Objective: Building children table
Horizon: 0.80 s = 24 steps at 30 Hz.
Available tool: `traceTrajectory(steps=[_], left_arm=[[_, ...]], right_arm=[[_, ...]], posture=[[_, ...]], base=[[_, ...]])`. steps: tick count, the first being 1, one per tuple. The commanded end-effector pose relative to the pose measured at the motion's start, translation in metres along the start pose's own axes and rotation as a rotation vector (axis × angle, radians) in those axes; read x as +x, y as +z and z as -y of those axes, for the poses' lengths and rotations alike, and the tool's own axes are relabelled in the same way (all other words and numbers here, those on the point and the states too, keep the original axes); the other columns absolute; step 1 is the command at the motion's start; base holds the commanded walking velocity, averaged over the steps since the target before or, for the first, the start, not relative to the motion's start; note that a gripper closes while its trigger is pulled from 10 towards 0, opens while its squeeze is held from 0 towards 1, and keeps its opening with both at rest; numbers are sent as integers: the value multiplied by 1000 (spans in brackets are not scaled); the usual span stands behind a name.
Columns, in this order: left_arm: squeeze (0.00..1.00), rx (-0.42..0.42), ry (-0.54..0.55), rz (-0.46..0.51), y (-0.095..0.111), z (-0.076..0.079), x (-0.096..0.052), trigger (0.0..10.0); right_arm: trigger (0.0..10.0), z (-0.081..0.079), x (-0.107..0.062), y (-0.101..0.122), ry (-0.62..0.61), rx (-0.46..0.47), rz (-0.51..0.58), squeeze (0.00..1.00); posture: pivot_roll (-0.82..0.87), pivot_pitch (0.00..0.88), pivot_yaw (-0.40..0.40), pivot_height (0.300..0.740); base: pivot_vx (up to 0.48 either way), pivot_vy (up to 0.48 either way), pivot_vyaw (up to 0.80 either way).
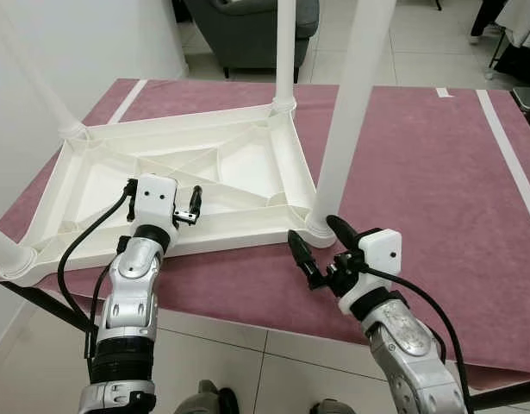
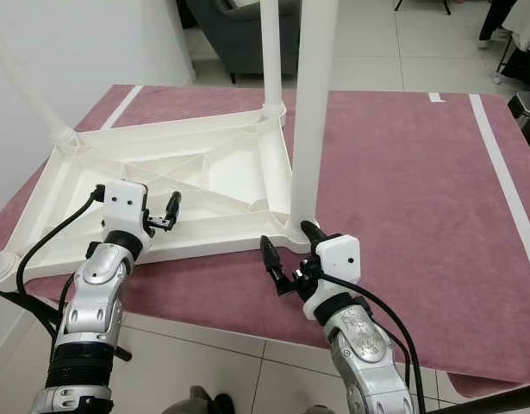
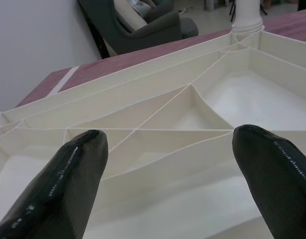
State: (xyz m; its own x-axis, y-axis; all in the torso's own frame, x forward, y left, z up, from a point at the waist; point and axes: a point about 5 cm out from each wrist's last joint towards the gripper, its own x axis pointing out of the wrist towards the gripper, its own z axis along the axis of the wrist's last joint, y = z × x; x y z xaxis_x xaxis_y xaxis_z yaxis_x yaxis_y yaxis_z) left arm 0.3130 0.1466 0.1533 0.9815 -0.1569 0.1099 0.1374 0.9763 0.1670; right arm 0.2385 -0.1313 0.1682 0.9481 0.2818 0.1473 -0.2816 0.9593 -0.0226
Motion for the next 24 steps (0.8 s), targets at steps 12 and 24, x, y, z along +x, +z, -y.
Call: traceTrajectory(steps=[12, 24], left_arm=[[0, 29, -177, 39, -1, 16, -13, 10000], [0, 27, -187, 42, 0, 19, -12, 10000]], right_arm=[[10000, 12, 24, -4, -153, -2, -38, 0], [10000, 10, 53, 2, -119, 2, -13, 0]], posture=[[-77, 70, 131, 740], [-75, 74, 130, 740]], base=[[0, 0, 0], [0, 0, 0]])
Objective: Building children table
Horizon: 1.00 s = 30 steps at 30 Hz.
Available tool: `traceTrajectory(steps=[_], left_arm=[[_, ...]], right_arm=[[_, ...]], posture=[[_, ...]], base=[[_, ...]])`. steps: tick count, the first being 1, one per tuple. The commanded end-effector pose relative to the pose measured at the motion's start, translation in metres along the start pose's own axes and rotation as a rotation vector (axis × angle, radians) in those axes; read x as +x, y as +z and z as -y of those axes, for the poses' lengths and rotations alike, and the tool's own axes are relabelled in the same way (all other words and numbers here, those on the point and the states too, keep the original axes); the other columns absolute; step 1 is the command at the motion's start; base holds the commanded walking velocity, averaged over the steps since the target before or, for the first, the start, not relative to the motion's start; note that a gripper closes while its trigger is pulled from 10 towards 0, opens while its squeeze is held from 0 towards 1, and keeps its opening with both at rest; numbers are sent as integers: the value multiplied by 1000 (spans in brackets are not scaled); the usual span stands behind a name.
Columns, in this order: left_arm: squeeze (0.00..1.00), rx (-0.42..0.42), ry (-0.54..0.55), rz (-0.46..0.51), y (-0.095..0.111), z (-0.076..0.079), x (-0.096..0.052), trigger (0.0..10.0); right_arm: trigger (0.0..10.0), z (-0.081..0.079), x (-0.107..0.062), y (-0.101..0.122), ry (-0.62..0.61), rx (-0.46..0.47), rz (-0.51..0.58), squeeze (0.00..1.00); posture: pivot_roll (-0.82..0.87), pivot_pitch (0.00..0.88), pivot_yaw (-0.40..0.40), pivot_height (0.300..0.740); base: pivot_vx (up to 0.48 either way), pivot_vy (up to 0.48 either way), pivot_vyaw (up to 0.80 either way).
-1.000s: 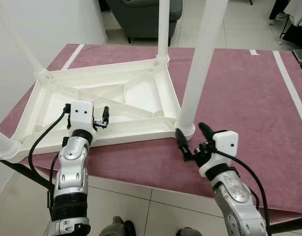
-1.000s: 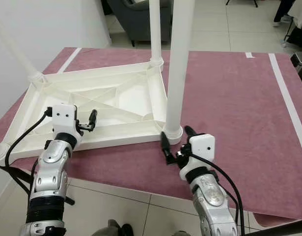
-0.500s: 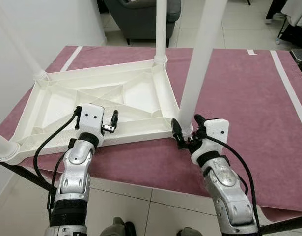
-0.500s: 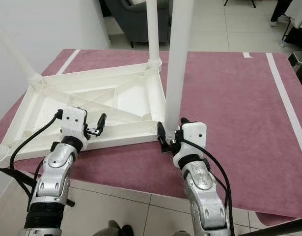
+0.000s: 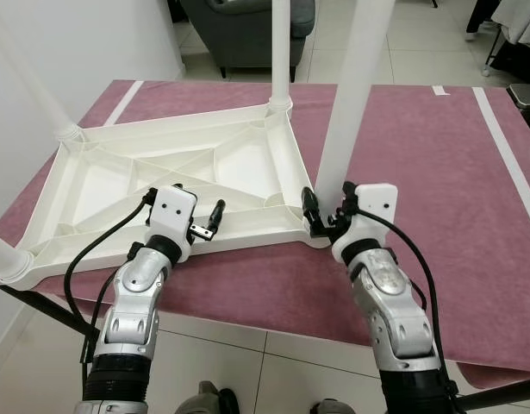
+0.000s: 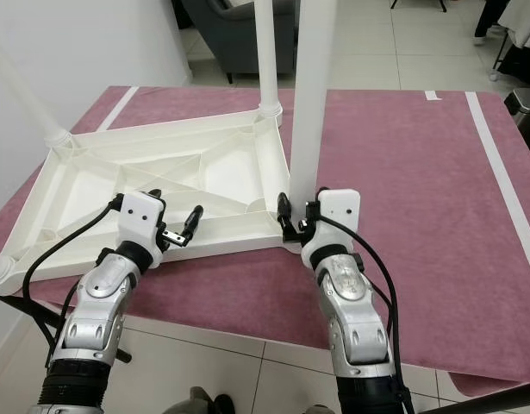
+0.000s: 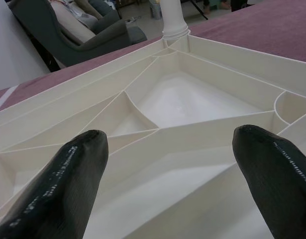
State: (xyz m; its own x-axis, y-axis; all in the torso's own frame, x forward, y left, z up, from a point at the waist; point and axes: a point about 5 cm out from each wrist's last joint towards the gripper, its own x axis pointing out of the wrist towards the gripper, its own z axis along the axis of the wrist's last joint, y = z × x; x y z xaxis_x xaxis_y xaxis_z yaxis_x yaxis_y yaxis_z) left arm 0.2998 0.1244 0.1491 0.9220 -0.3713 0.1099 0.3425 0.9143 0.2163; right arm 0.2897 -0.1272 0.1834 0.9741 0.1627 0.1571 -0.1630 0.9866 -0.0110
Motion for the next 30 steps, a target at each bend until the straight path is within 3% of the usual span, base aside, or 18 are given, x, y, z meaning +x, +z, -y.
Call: traceTrajectory(steps=[1, 3, 4, 5, 6, 17, 18, 25, 26, 30], left_arm=[[0, 3, 34, 0, 0, -4, -3, 10000], [0, 3, 34, 0, 0, -4, -3, 10000], [0, 3, 36, 1, 0, -4, -3, 10000], [0, 4, 38, 2, 0, -5, -4, 10000], [0, 3, 37, 3, 0, -5, -4, 10000], [0, 0, 35, 4, 1, -4, -5, 10000], [0, 0, 32, 5, 1, -4, -4, 10000], [0, 1, 28, 6, 1, -2, -3, 10000], [0, 0, 24, 5, 1, -2, -3, 10000], [0, -12, -2, -7, -1, 0, -5, 10000]], right_arm=[[10000, 0, 5, -6, -6, 5, -29, 0], [10000, 0, 5, -6, -6, 5, -29, 0], [5961, 1, 9, -7, -19, 5, -38, 0], [3882, 3, 13, -9, -35, -3, -54, 0], [0, 6, 16, -11, -56, -4, -71, 0], [0, 25, 20, -21, -218, 11, -136, 0], [0, 36, 20, -22, -315, 33, -143, 0], [0, 48, 21, -23, -412, 36, -148, 0], [0, 58, 21, -21, -469, 32, -138, 0], [0, 64, 21, -18, -489, 27, -125, 0]], posture=[[-72, 73, 129, 740], [-72, 73, 129, 740], [-68, 73, 127, 740], [-67, 73, 127, 740], [-64, 73, 125, 740], [-67, 76, 127, 740], [-71, 78, 130, 740], [-70, 79, 131, 740], [-69, 79, 131, 740], [-69, 80, 131, 740]], base=[[0, 0, 0], [0, 0, 0], [0, 0, 0], [0, 0, 0], [0, 0, 0], [0, 0, 0], [0, 0, 0], [0, 0, 0], [0, 0, 0], [0, 0, 0]])
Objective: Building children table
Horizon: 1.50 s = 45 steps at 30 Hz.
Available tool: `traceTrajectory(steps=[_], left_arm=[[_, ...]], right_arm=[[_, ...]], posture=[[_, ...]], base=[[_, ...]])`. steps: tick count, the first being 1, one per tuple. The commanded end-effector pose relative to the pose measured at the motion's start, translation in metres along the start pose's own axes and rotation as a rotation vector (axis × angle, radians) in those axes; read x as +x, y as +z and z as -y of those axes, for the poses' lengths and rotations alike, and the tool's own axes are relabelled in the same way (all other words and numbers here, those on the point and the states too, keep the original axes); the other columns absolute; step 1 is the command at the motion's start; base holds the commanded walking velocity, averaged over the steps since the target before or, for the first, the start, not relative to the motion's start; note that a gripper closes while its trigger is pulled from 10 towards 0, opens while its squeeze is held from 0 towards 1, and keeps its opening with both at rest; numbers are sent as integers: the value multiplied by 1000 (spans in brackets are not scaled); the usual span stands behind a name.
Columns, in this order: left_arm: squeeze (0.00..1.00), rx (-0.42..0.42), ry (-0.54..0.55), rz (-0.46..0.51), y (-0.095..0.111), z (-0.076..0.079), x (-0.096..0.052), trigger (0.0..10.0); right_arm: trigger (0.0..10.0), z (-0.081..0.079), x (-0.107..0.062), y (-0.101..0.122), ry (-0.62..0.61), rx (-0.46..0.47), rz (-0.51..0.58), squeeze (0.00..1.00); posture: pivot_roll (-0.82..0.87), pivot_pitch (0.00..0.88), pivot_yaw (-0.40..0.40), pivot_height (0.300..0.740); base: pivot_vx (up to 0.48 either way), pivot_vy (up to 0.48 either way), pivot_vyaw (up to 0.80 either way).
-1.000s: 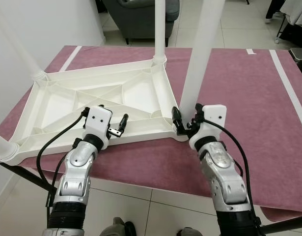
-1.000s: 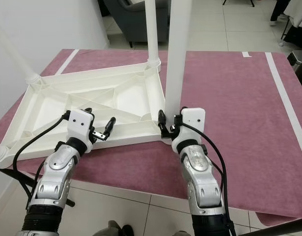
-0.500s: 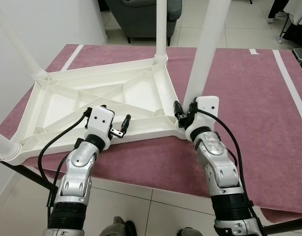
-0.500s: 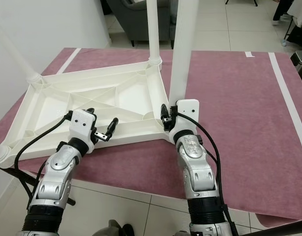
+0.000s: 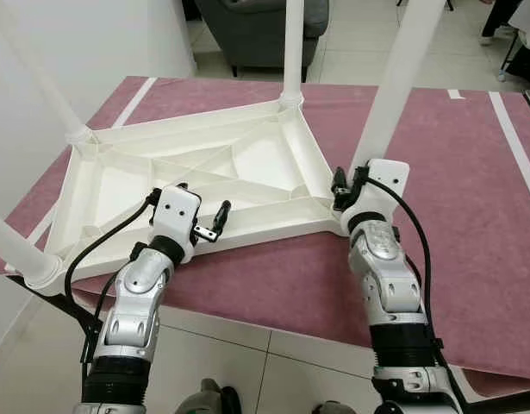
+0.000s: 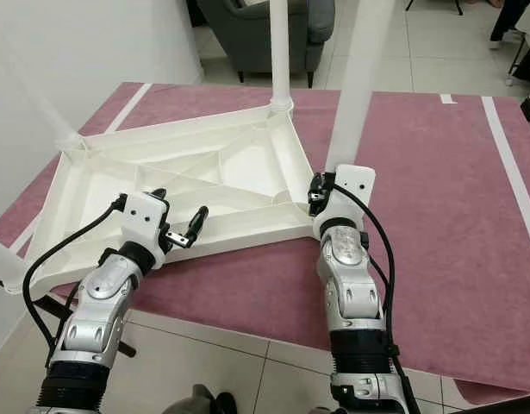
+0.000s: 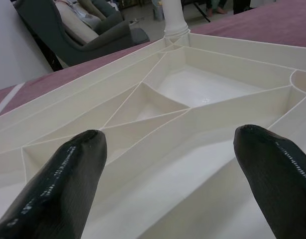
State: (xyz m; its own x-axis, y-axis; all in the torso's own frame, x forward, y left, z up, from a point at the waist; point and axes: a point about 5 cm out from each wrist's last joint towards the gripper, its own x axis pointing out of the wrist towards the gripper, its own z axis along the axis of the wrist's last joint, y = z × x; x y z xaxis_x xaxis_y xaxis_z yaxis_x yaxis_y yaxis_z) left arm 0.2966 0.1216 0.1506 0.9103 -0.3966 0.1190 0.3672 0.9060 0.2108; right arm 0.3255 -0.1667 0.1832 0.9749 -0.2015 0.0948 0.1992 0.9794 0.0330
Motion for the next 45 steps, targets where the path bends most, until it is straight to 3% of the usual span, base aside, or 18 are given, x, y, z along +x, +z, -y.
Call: traceTrajectory(steps=[1, 4, 6, 7, 9, 13, 14, 15, 16, 18, 23, 24, 32, 38, 40, 44, 45], left_arm=[[0, -17, -9, -38, -6, -1, -5, 10000], [0, -56, -78, -71, -9, 5, -9, 10000], [0, -116, -261, -125, -13, 17, -18, 10000], [0, -116, -261, -125, -13, 17, -18, 10000], [0, -127, -474, -167, -13, 28, -35, 10000], [0, -133, -537, -180, -13, 31, -41, 10000], [0, -136, -633, -204, -13, 34, -51, 10000], [0, -136, -633, -204, -13, 34, -51, 10000], [0, -106, -764, -233, -10, 34, -67, 10000], [0, -85, -794, -246, -8, 30, -72, 10000], [0, -71, -817, -274, -2, 16, -82, 10000], [0, -94, -824, -309, 1, 8, -90, 10000], [0, -112, -746, -352, -7, -2, -92, 10000], [0, -178, -668, -390, -16, -10, -91, 10000], [0, -207, -642, -412, -23, -10, -91, 10000], [0, -212, -627, -434, -26, -12, -92, 10000], [0, -184, -578, -450, -30, -18, -89, 10000]], right_arm=[[0, 24, 2, -11, -129, 6, -59, 0], [0, 29, 2, -8, -144, -12, -46, 0], [0, 35, 2, -5, -150, -34, -34, 0], [0, 35, 2, -5, -150, -34, -34, 0], [0, 41, 2, -5, -147, -43, -28, 0], [0, 42, 2, -4, -146, -44, -26, 0], [0, 43, 2, -5, -137, -47, -25, 0], [0, 43, 2, -5, -137, -47, -25, 0], [0, 40, 1, -5, -114, -53, -23, 0], [0, 39, 0, -6, -104, -55, -24, 0], [0, 38, -1, -6, -96, -58, -24, 0], [0, 39, 0, -7, -96, -62, -23, 0], [0, 42, 2, -5, -93, -75, -15, 0], [0, 59, 2, -1, -120, -101, -6, 0], [0, 71, 2, 2, -152, -114, -1, 0], [0, 78, 1, 4, -172, -123, 2, 0], [0, 82, -1, 3, -180, -135, 3, 0]], posture=[[-69, 80, 131, 740], [-68, 81, 129, 740], [-68, 81, 129, 740], [-68, 81, 129, 740], [-70, 83, 127, 740], [-70, 83, 127, 740], [-70, 83, 130, 740], [-70, 83, 130, 740], [-70, 85, 133, 740], [-70, 85, 133, 740], [-59, 89, 143, 740], [-54, 89, 144, 740], [-45, 91, 139, 740], [-47, 95, 136, 740], [-58, 98, 141, 740], [-58, 98, 141, 740], [-60, 99, 142, 740]], base=[[0, 0, 0], [0, 0, 0], [0, 0, 0], [0, 0, 0], [0, 0, 0], [0, 0, 0], [0, 0, 0], [0, 0, 0], [0, 0, 0], [0, 0, 0], [0, 0, 0], [0, 0, 0], [0, 0, 0], [0, 0, 0], [0, 0, 0], [0, 0, 0], [0, 0, 0]])
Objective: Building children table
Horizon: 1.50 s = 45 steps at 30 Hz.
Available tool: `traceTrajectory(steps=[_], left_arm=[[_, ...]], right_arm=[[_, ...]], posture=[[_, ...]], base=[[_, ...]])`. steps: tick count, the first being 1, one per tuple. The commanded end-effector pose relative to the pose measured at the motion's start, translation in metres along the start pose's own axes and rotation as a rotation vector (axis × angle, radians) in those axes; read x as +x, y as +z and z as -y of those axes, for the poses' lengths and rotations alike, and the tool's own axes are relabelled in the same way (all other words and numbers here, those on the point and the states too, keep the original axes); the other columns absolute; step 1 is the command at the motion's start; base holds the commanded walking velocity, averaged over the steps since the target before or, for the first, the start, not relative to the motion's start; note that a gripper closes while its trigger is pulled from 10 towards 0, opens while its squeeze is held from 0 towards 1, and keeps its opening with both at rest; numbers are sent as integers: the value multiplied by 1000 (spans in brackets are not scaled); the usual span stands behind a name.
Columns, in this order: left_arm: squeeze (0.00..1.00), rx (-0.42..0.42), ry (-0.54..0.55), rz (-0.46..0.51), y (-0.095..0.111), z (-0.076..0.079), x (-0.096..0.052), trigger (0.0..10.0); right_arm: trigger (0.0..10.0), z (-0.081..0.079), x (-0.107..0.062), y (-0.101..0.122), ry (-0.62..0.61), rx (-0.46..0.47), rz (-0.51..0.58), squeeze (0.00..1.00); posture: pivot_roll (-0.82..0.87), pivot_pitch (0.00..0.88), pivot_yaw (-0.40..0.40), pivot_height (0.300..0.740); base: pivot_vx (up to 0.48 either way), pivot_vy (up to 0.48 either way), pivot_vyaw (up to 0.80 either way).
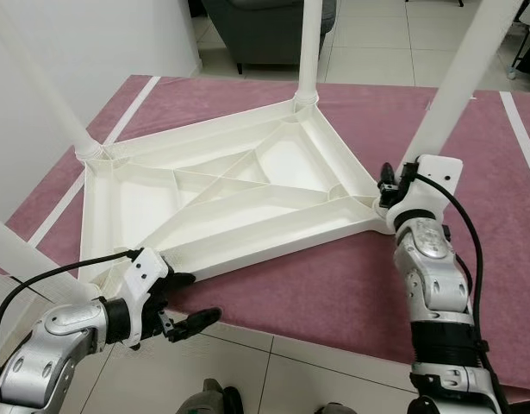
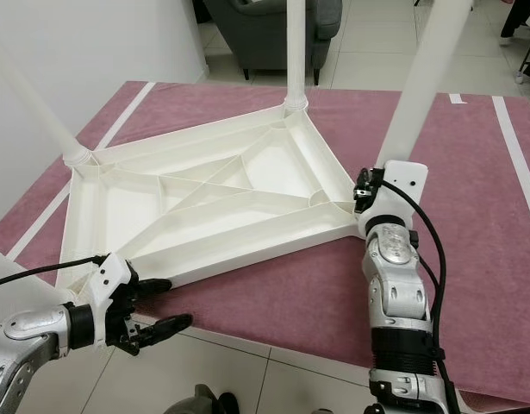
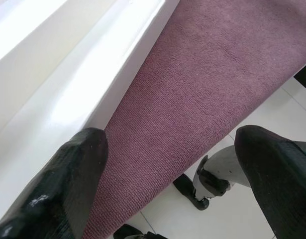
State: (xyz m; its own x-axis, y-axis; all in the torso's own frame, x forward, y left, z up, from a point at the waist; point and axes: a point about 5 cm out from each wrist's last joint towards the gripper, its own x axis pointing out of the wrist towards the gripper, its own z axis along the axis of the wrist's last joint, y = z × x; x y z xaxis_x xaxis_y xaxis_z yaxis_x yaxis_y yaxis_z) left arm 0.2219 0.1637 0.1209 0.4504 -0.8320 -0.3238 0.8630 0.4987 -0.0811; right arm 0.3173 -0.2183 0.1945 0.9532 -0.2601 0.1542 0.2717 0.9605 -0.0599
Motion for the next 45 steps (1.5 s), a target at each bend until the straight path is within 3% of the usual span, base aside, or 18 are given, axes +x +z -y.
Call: traceTrajectory(steps=[1, 8, 11, 15, 17, 19, 22, 24, 29, 37, 43, 45], left_arm=[[0, -8, 142, -52, -8, -16, -7, 10000], [0, 28, 299, -16, 4, -42, -3, 10000], [0, 31, 318, -9, 7, -45, -2, 10000], [0, 59, 378, 16, 17, -58, 9, 10000], [0, 59, 378, 16, 17, -58, 9, 10000], [0, 78, 450, 31, 26, -72, 20, 10000], [0, 80, 481, 41, 31, -77, 24, 10000], [0, 88, 548, 53, 40, -89, 34, 10000], [0, 89, 588, 57, 43, -96, 39, 10000], [0, 81, 613, 80, 51, -105, 54, 10000], [0, 76, 667, 79, 51, -111, 56, 10000], [0, 81, 678, 80, 50, -112, 56, 10000]], right_arm=[[0, 30, -4, -12, -114, -42, -60, 0], [0, 42, -12, -14, -112, -89, -64, 0], [0, 44, -14, -14, -113, -94, -66, 0], [0, 61, -19, -13, -169, -121, -67, 0], [0, 61, -19, -13, -169, -121, -67, 0], [0, 72, -23, -11, -223, -144, -68, 0], [0, 76, -24, -11, -240, -155, -70, 0], [0, 82, -33, -11, -261, -191, -78, 0], [0, 85, -39, -13, -279, -209, -89, 0], [0, 112, -53, -16, -411, -290, -137, 0], [0, 110, -55, -16, -422, -314, -138, 0], [0, 100, -53, -15, -355, -284, -114, 0]], posture=[[-60, 99, 142, 740], [-62, 101, 143, 740], [-62, 101, 143, 740], [-80, 106, 150, 740], [-80, 106, 150, 740], [-89, 108, 153, 740], [-92, 109, 153, 740], [-104, 113, 156, 740], [-104, 113, 156, 740], [-133, 116, 171, 740], [-131, 115, 172, 740], [-127, 110, 170, 740]], base=[[0, 0, 0], [0, 0, 0], [0, 0, 0], [0, 0, 0], [0, 0, 0], [0, 0, 0], [0, 0, 0], [0, 0, 0], [0, 0, 0], [0, 0, 0], [0, 0, 0], [0, 0, 0]])
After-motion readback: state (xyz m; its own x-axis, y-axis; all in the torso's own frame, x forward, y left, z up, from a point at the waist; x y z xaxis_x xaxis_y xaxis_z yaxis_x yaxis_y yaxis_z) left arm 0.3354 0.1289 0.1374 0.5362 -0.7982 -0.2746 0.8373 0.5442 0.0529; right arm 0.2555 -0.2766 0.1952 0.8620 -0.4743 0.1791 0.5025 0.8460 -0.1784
